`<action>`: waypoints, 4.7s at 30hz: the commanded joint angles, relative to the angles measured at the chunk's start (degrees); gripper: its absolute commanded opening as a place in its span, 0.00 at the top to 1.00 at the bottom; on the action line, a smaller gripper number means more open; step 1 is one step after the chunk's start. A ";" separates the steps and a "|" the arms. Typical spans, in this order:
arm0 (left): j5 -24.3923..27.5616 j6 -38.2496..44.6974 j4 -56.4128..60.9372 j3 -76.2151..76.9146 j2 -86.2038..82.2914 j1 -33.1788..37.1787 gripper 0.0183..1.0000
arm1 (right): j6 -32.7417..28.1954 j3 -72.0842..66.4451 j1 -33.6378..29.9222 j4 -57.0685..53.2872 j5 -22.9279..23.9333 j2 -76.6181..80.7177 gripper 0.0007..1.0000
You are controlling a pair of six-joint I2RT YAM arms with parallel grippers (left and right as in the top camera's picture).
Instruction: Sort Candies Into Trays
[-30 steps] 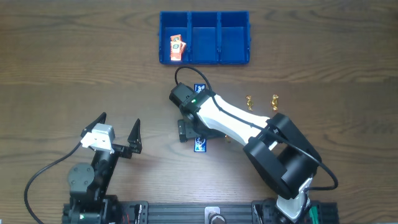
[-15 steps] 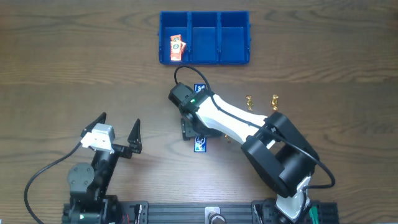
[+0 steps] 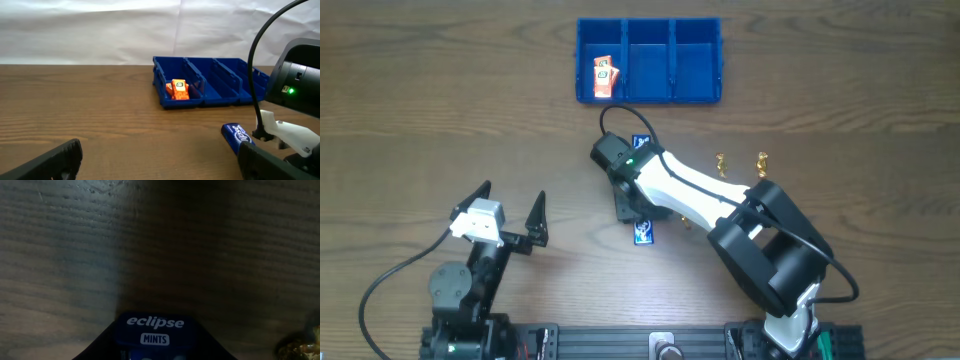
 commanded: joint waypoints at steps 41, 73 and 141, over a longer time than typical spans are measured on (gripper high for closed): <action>0.79 0.83 -1.84 -1.16 -0.42 -0.20 0.00 | -25.18 32.94 -14.49 20.92 26.01 5.49 0.96; 0.79 0.83 -1.84 -1.16 -0.42 -0.20 0.00 | -24.96 32.94 -15.52 28.06 23.85 14.36 0.22; 0.79 0.83 -1.84 -1.16 -0.42 -0.20 0.00 | -8.98 20.76 -9.84 -0.24 3.63 14.67 0.63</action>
